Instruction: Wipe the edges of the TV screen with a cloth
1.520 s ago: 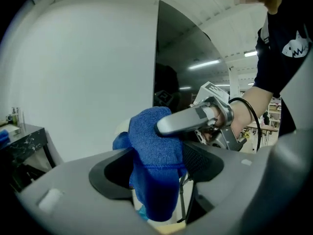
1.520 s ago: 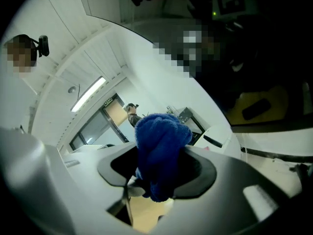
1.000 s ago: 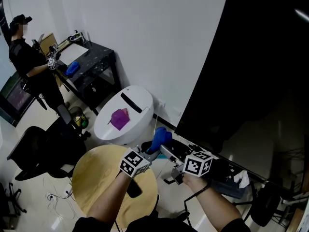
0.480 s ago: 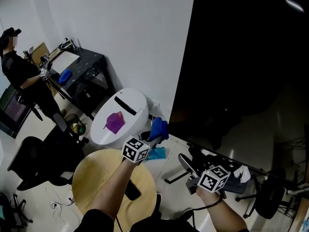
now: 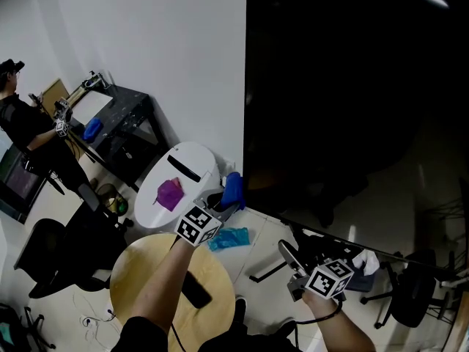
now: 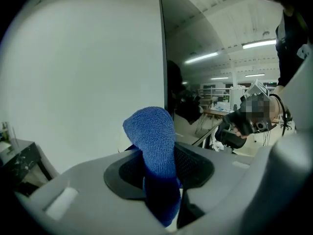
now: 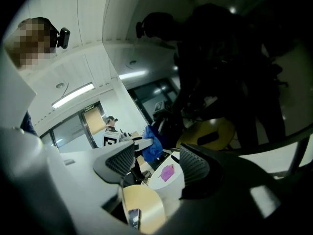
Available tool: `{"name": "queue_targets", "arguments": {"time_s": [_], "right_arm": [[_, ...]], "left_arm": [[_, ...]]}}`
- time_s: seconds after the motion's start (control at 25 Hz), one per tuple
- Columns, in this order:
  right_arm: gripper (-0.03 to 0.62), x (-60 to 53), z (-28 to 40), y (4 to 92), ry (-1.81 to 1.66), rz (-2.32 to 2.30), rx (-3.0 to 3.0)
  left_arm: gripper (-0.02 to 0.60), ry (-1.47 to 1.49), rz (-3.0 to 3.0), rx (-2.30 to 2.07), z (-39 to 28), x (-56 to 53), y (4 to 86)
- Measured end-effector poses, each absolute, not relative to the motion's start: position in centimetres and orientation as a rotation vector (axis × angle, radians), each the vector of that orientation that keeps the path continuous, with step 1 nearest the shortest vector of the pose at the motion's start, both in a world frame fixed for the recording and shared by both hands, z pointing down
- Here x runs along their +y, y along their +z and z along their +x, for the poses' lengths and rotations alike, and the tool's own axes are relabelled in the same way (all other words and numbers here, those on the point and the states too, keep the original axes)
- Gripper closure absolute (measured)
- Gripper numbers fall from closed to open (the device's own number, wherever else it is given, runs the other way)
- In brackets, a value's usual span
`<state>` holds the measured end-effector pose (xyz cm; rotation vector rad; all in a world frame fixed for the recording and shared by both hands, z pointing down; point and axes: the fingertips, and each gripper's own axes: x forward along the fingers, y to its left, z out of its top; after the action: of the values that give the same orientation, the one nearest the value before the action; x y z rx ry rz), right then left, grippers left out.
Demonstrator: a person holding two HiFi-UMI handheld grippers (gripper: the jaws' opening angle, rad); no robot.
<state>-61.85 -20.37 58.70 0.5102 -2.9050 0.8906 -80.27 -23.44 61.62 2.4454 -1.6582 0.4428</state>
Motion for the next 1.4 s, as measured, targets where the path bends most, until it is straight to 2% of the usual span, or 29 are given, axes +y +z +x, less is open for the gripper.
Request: {"name": "queue_targets", "arguments": {"time_s": [0.84, 1.4], "right_arm": [[0.307, -19.9, -59.8, 42.1, 0.62, 0.426, -3.184], [0.316, -18.3, -57.3, 31.9, 0.205, 0.413, -3.308]], "left_arm": [[0.446, 0.378, 2.519, -1.834, -80.1, -23.1, 48.1], [0.446, 0.494, 2.597, -1.983, -80.5, -23.4, 37.0]]}}
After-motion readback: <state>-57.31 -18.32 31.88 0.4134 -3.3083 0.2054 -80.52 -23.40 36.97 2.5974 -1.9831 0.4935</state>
